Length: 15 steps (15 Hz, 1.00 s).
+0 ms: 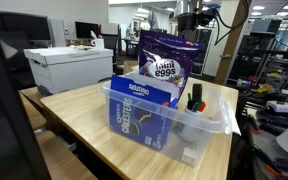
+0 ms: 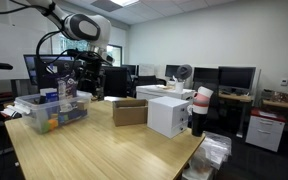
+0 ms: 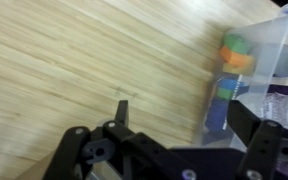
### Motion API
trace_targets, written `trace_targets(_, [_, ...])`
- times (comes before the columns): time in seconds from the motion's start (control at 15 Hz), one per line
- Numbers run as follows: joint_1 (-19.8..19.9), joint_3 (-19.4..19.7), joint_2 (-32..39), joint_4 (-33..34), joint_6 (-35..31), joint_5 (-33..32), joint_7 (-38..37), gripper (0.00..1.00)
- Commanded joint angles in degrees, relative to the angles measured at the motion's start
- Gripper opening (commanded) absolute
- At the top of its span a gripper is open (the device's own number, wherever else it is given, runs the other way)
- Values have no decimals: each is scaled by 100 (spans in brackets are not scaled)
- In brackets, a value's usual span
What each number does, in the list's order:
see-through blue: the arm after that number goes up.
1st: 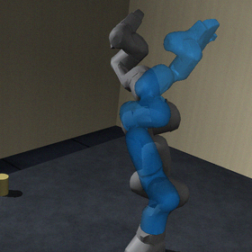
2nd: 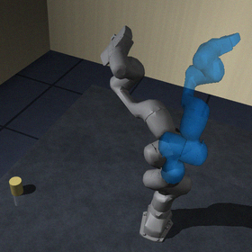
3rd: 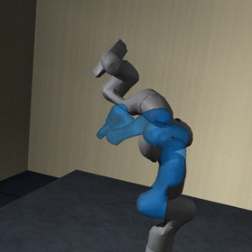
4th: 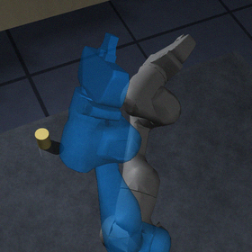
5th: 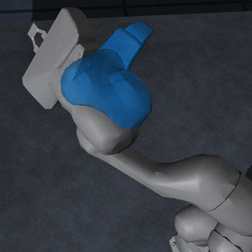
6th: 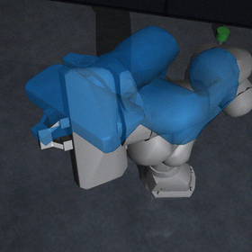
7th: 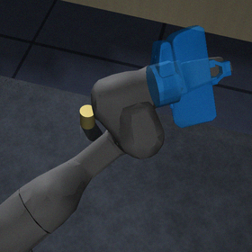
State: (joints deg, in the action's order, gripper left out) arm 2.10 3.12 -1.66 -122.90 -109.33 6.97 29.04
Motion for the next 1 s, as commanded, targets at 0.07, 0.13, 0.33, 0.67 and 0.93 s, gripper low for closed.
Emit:
trace_targets(0.07, [145,152,-506,-857,-1122,-450,-904,100])
trace_targets(0.13, [165,192,-553,-974,-1322,-537,-1088,100])
trace_targets(0.33, [376,334,-712,-1415,-2065,-1222,-1990,100])
trace_targets(0.67, [378,354,-530,-1216,-1867,-1270,-2159,100])
trace_targets(0.93, [398,355,-553,-1219,-1892,-1343,-2223,100])
